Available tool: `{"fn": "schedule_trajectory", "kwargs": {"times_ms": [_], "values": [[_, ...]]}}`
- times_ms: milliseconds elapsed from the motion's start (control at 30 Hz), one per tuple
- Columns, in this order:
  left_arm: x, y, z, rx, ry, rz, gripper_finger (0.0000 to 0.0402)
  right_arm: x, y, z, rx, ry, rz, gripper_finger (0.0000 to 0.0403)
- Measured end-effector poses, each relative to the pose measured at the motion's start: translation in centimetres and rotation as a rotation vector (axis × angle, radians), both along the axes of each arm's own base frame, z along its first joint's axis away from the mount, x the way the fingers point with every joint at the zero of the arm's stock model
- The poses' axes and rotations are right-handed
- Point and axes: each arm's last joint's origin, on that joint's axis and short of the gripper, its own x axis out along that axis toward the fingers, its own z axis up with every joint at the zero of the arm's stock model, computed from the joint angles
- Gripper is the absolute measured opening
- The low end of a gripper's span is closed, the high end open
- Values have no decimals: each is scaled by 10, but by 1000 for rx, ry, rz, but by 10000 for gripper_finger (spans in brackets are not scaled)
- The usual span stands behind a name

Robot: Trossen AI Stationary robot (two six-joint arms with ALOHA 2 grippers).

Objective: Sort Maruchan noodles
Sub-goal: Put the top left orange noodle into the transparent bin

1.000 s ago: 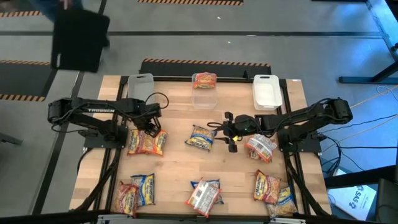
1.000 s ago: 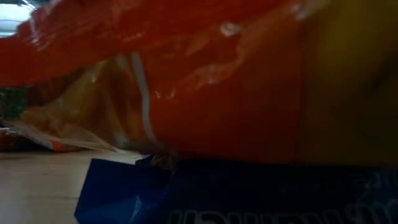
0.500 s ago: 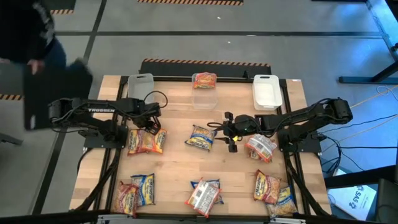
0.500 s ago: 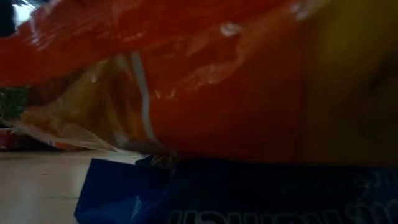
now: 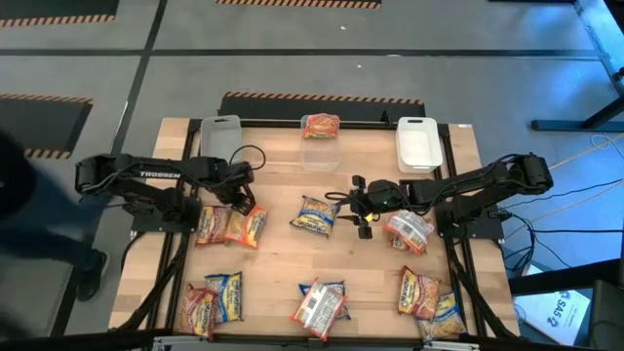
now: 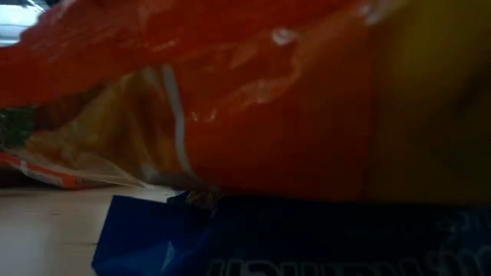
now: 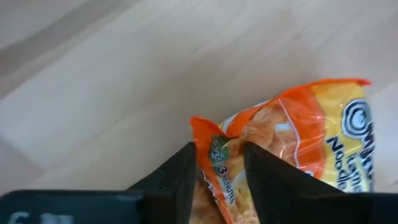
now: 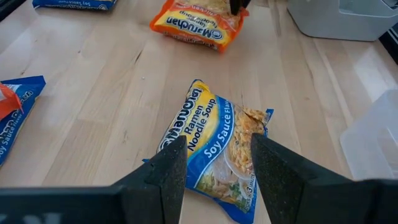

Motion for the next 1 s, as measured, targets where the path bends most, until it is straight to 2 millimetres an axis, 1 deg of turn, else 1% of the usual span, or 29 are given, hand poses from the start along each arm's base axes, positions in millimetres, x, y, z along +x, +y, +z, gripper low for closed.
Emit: {"fn": "schedule_trajectory", "kwargs": {"times_ms": [267, 333, 600, 667, 767, 867, 1000], "values": [[7, 1, 2, 47, -78, -91, 14, 0, 0, 0, 0, 0, 0, 166], [10, 2, 3, 61, -103, -109, 5, 0, 0, 0, 0, 0, 0, 166], [25, 1, 10, 151, -258, -205, 1, 0, 0, 0, -1, 4, 0, 166], [27, 0, 11, 142, -289, -220, 1, 0, 0, -1, 0, 6, 0, 166], [27, -1, 11, 107, -292, -208, 3, 0, 0, -1, 0, 7, 0, 166], [26, -1, 10, 61, -293, -214, 15, 0, 0, -1, 0, 7, 0, 166], [21, 3, 9, 32, -265, -180, 50, 0, 0, -1, 4, 7, -3, 166]]}}
